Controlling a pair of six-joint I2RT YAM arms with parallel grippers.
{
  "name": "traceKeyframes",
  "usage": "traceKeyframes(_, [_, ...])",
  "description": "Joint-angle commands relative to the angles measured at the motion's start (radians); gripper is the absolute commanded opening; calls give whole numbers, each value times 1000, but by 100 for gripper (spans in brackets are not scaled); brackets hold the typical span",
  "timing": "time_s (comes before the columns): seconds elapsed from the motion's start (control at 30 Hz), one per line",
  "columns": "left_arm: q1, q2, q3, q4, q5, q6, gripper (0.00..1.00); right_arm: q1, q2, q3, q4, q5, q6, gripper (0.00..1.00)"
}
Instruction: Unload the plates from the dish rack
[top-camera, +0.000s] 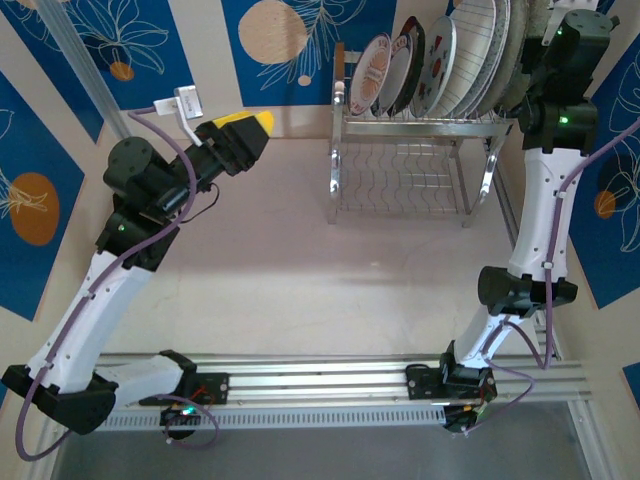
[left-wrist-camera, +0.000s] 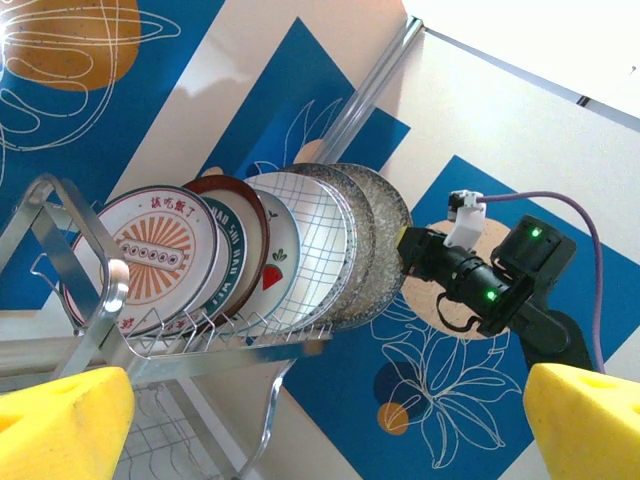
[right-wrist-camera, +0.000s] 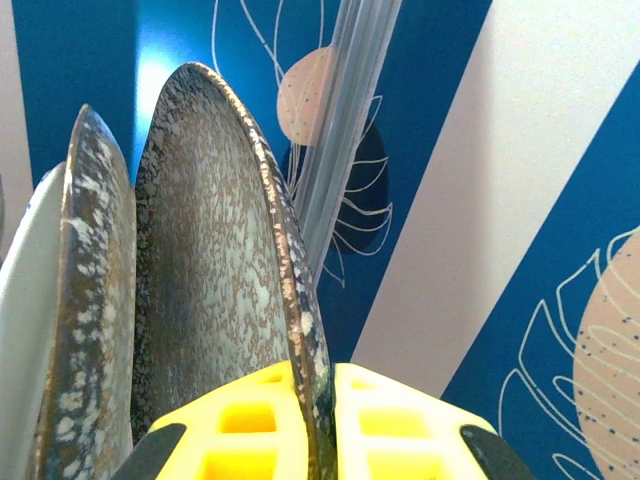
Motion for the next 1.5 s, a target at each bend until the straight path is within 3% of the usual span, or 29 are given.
traceKeyframes(0.0, [-12, -2, 0, 42, 6, -9, 100, -4, -60, 133, 302, 40, 44, 0])
traceKeyframes(1.47, [-23, -4, -60, 119, 25, -54, 100, 36, -238, 68, 194, 136, 13, 0])
